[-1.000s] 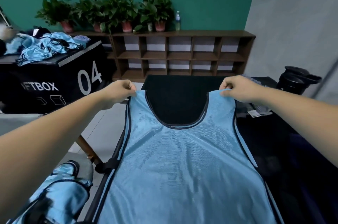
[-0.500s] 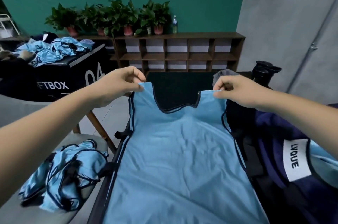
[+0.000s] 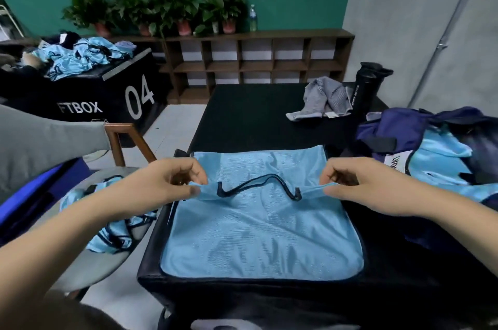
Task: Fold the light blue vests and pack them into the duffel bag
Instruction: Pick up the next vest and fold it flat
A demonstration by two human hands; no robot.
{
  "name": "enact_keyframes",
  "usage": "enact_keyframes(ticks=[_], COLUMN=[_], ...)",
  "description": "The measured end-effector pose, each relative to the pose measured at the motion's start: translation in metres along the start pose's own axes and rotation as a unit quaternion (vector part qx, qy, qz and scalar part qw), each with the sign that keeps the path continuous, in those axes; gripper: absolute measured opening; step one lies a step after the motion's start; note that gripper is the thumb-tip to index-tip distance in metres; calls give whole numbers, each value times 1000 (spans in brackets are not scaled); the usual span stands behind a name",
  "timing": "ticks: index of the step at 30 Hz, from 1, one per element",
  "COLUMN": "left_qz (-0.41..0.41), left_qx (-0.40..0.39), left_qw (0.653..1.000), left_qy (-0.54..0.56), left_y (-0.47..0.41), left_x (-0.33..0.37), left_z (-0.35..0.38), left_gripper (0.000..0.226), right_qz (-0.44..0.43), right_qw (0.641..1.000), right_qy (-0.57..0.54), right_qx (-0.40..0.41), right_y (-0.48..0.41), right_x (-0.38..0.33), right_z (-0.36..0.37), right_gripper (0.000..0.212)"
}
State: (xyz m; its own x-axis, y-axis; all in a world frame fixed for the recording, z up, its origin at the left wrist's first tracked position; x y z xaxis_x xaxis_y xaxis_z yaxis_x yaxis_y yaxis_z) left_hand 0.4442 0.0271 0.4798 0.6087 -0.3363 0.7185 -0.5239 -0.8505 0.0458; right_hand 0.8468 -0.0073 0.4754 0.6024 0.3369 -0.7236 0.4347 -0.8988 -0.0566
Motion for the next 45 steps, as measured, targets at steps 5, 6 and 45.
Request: enact_keyframes(ticks=[5,6,45], left_qz=[4,6,-224], left_qx=[-51,-61,87], left_qw=[995,994,919], left_qy=[-85,-96,-314], left_y=[26,30,-33], left_x=[-10,-12,-91], left_z=[17,19,10], left_gripper=[17,18,27], right_qz=[35,40,-11], right_qw=[999,998,948], right_qy=[-25,-23,314], right_qx=[-27,-38,-45], right_y=[32,37,38], right_x=[4,4,62], right_z=[13,16,44], right_gripper=[10,12,55])
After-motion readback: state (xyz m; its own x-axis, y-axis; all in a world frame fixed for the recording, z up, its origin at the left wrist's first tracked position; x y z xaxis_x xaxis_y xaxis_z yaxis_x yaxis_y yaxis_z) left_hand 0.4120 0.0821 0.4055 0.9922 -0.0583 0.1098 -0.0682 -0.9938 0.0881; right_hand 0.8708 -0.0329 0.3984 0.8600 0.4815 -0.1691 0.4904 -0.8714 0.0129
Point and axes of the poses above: each hand's wrist, its own y-axis away from the middle knuckle, its own z-axis out of the palm, x = y × z, the point moved 3 cm from there along -y, towards the middle knuckle, and after that the axes turned 5 degrees about -y, right-handed, at the moved point
